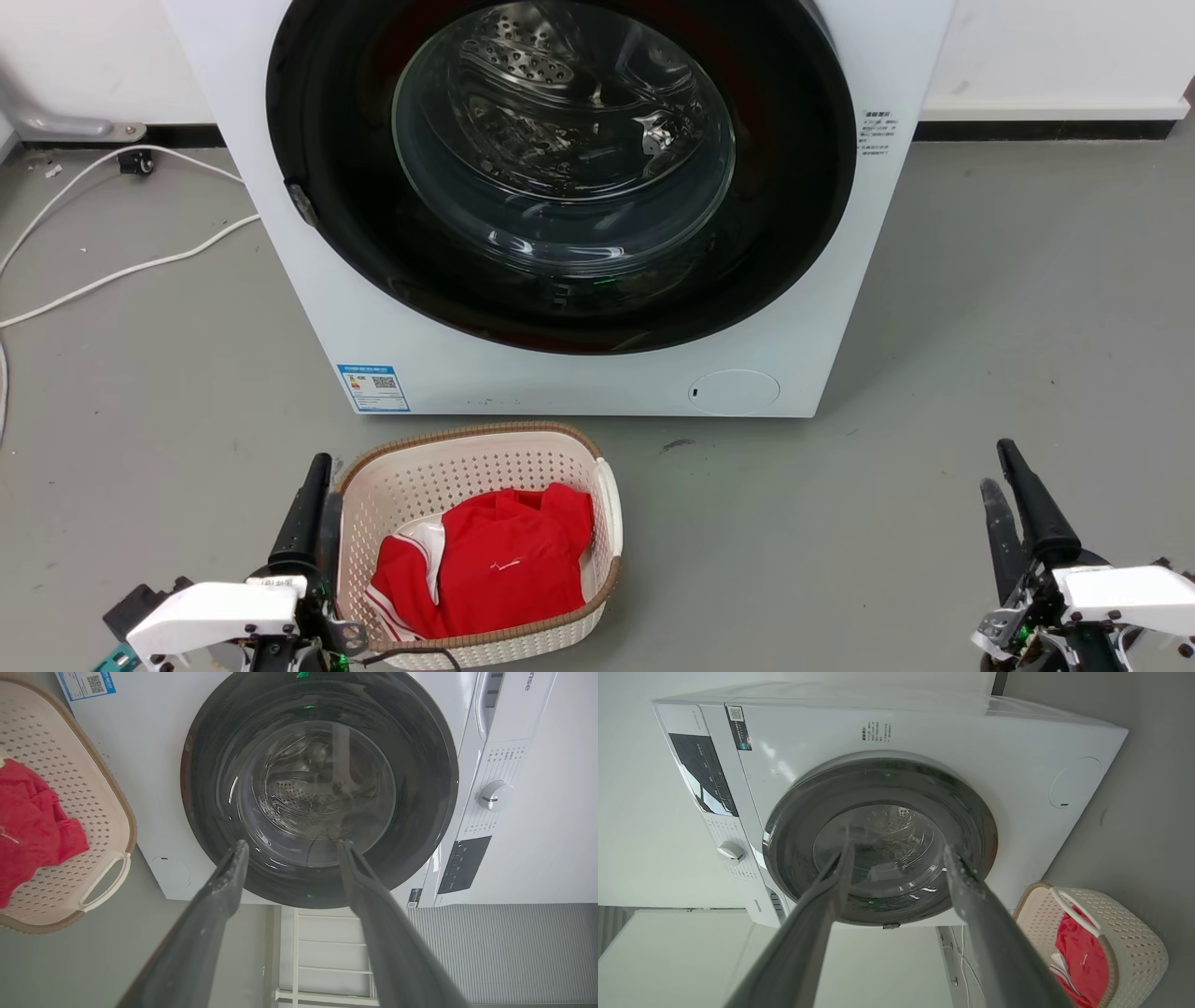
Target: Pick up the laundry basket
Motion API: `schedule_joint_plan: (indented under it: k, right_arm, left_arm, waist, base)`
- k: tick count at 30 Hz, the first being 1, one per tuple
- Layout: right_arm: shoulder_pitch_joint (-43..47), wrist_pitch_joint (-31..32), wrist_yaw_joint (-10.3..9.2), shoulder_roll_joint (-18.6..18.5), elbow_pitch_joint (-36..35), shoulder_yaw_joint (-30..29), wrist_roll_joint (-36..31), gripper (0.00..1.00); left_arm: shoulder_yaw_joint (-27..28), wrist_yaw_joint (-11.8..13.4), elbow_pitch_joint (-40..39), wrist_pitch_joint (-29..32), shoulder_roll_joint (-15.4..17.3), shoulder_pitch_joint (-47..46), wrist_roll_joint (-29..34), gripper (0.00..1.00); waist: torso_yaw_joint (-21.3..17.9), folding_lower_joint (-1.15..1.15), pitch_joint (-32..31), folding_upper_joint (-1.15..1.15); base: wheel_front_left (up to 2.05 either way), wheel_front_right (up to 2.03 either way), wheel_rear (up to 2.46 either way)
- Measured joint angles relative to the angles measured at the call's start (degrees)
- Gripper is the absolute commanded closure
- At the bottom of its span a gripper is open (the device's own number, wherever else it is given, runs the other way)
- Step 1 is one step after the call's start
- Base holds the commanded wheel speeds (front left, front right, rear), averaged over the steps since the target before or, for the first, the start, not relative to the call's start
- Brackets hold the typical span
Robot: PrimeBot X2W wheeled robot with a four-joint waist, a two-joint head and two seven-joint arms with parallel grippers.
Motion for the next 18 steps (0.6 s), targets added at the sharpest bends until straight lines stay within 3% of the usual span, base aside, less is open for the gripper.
schedule_joint_plan:
  k: [10, 18]
  right_arm:
    - [1.3, -2.4, 0.00, 0.0, -3.4, 0.5, -13.1, 0.00]
    - [2.9, -4.5, 0.00, 0.0, -6.3, 1.9, -27.3, 0.00]
  left_arm:
    - [-0.6, 1.4, -2.9, -2.4, 0.0, 0.3, 11.2, 0.00]
    - [-2.7, 3.3, -5.2, -4.5, 0.0, 1.3, 22.6, 0.00]
  waist:
    - [0.0, 0.00, 0.1, 0.00]
    - [0.0, 0.01, 0.1, 0.00]
  base:
    - [0.00, 0.00, 0.00]
    - [0.00, 0.00, 0.00]
